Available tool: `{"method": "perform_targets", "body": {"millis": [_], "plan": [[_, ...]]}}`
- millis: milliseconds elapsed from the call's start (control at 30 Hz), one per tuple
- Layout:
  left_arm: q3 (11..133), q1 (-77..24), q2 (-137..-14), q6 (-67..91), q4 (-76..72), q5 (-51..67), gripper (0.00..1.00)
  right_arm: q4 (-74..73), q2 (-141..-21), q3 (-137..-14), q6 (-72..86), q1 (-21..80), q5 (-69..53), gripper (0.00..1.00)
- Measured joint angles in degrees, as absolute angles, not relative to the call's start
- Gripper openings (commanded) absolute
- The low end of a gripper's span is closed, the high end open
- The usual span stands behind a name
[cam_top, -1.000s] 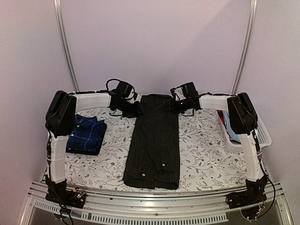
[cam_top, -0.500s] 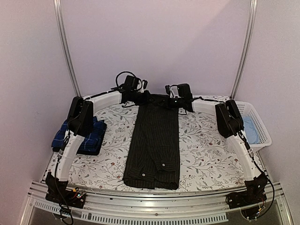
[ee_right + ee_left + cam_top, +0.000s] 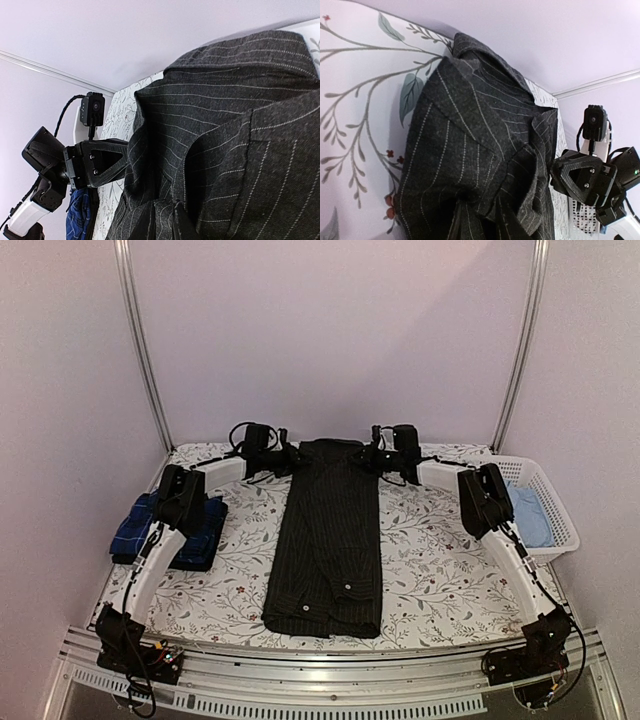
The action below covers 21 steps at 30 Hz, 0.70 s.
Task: Fold and stack the long sleeve shirts
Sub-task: Smooth out the rectangle-folded shirt.
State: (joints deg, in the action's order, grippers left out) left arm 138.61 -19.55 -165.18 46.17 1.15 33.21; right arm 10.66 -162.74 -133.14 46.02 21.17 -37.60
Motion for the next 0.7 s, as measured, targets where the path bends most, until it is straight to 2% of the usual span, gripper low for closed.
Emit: {"method": "perform_targets", "body": {"millis": [167, 500, 700], "plan": [[138.5, -19.2, -165.2, 49.5, 0.7, 33.0, 0.24, 12.1, -163.1, -133.4, 49.3, 19.6, -37.6, 0.13], [137.1, -19.2, -165.0, 51.1, -1.5, 34.2, 0.24, 14.7, -166.0, -135.5, 60.2, 15.7, -36.1, 0.07], [136.0, -19.2, -164.1, 50.6, -1.1, 34.5, 0.25, 12.5, -165.8, -135.8, 60.4, 15.5, -33.3, 0.07]]}}
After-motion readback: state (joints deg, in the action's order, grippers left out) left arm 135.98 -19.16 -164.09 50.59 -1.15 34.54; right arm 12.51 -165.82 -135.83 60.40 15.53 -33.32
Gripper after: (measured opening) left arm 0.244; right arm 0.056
